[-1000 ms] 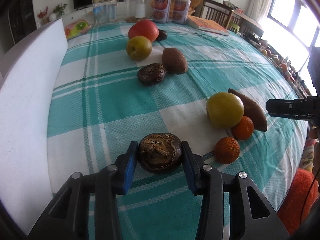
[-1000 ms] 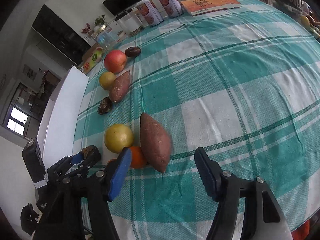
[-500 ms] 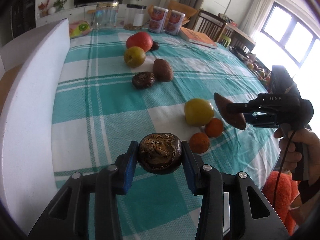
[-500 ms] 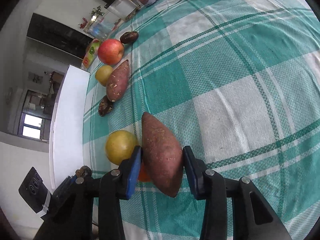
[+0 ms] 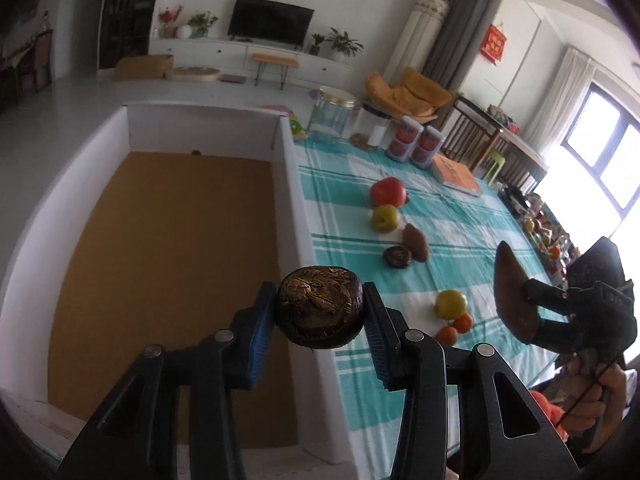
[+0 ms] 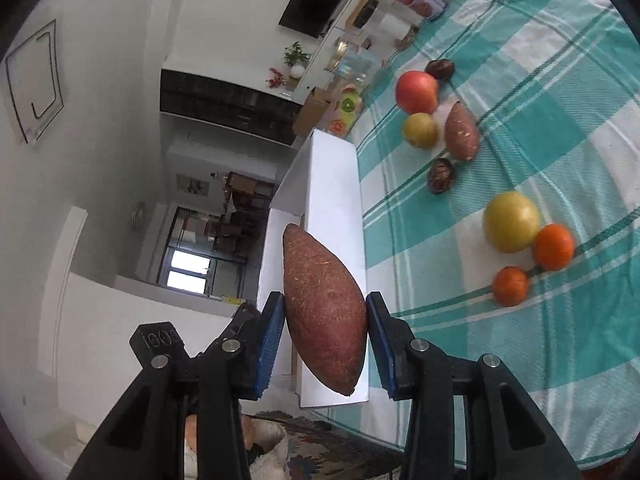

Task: Organize fruits
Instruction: 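Carry both fruits over the white box and open both tools to drop them, then move both open tools back over the tangerines and yellow-green citrus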

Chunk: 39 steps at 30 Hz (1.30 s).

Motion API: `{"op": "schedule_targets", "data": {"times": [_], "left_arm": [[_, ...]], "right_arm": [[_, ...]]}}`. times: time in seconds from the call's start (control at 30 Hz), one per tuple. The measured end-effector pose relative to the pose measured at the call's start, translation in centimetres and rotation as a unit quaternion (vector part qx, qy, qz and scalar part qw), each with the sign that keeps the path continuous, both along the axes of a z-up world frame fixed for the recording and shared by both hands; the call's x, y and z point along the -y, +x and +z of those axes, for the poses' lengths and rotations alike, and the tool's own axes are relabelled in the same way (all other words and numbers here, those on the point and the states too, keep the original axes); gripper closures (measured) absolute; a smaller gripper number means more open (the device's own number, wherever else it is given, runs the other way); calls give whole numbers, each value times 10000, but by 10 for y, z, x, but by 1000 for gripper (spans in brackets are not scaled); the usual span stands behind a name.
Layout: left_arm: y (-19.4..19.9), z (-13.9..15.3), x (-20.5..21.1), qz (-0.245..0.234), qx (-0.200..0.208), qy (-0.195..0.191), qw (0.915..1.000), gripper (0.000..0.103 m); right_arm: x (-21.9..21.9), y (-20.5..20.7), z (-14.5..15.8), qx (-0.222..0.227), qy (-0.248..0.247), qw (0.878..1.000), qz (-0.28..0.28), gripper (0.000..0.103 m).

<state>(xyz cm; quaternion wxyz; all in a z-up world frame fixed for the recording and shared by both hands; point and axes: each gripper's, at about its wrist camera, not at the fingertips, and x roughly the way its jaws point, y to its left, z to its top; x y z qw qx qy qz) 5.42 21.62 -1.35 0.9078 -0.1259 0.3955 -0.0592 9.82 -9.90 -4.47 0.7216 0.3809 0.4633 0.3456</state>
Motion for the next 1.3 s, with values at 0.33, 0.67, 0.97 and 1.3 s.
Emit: {"op": "schedule_targets", "data": {"times": [0.33, 0.67, 0.97, 1.3], "left_arm": [[-2, -60, -97, 1487, -634, 715, 9842, 59], [-11, -58, -90, 1697, -369, 888, 9808, 21], [-15, -4, -2, 699, 630, 462, 9945, 21], [-14, -21, 151, -1197, 311, -215, 9921, 19]], "right_arm": [[-208, 9, -24, 303, -1073, 9838, 1402, 61], [-186, 8, -14, 1147, -1950, 9705, 830, 37], [-27, -41, 0, 1749, -3213, 9234, -1165, 12], [143, -77, -50, 1130, -4441, 8223, -3375, 9]]}}
